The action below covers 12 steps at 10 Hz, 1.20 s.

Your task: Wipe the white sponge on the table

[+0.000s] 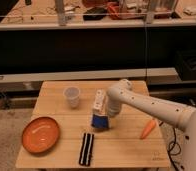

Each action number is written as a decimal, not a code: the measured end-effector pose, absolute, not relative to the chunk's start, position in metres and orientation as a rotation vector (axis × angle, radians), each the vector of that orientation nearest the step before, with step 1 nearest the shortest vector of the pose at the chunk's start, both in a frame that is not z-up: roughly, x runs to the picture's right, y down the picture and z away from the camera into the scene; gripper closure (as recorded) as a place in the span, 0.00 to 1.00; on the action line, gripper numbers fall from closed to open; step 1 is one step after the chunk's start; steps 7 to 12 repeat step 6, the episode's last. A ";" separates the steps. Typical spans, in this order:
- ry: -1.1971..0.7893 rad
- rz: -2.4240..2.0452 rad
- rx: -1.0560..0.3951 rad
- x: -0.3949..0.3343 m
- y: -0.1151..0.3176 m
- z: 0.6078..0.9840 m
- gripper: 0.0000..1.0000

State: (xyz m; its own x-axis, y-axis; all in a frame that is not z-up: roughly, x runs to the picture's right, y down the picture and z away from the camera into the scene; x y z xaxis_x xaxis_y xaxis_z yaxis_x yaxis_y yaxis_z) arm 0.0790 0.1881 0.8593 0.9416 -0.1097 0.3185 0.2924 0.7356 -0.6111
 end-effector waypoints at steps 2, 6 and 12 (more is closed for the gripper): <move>-0.274 -0.240 -0.714 0.072 0.182 0.863 0.97; -0.272 -0.259 -0.725 0.072 0.176 0.866 0.97; -0.272 -0.259 -0.725 0.072 0.176 0.866 0.97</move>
